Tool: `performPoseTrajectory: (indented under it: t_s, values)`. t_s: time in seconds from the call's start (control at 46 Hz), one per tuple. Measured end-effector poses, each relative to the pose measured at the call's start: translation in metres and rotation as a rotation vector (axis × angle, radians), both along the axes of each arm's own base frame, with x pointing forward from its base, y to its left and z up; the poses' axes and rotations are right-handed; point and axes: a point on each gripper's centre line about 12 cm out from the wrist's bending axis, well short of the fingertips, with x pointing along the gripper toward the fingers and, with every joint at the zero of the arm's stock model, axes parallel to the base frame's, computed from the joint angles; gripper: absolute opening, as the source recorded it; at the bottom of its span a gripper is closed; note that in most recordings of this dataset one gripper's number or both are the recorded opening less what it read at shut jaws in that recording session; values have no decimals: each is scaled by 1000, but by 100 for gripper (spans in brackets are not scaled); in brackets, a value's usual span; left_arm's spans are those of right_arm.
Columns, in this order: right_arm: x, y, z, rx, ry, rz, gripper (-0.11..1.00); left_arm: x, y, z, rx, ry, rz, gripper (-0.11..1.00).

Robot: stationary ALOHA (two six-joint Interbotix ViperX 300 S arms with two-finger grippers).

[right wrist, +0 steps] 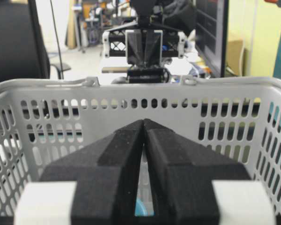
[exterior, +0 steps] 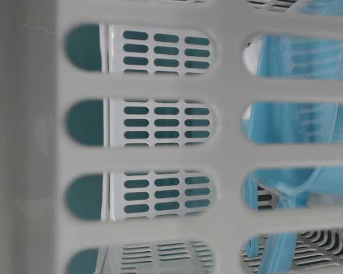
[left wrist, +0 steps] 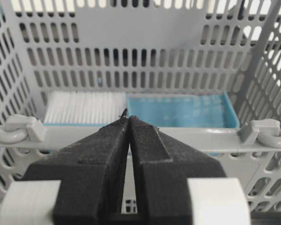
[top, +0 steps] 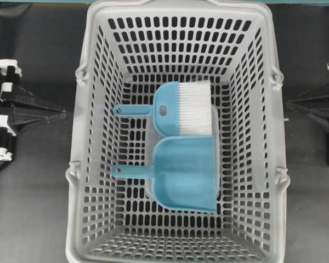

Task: Pick up the dustpan from the shopping basket with the left arm.
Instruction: 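Move the left gripper over the basket toward the blue dustpan handle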

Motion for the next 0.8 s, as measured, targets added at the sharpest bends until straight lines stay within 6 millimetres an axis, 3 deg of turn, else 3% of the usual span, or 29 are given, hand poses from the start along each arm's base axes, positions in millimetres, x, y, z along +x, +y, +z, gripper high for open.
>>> performPoseTrajectory:
  t_s: [0.087,0.434,0.608,0.804]
  values:
    - [-1,0,0,3,-2,2,0,0,0,4,-2,6,-4,0]
    - [-4,4,1,6,-3,19,-1,14,0,76,5,170,3,0]
    - [-4,3,1,8,5,17,-1,48,-2,98,18,366,1,0]
    - [-4,5,-1,9,20,26,-1,99,-12,99,35,640,-24,0]
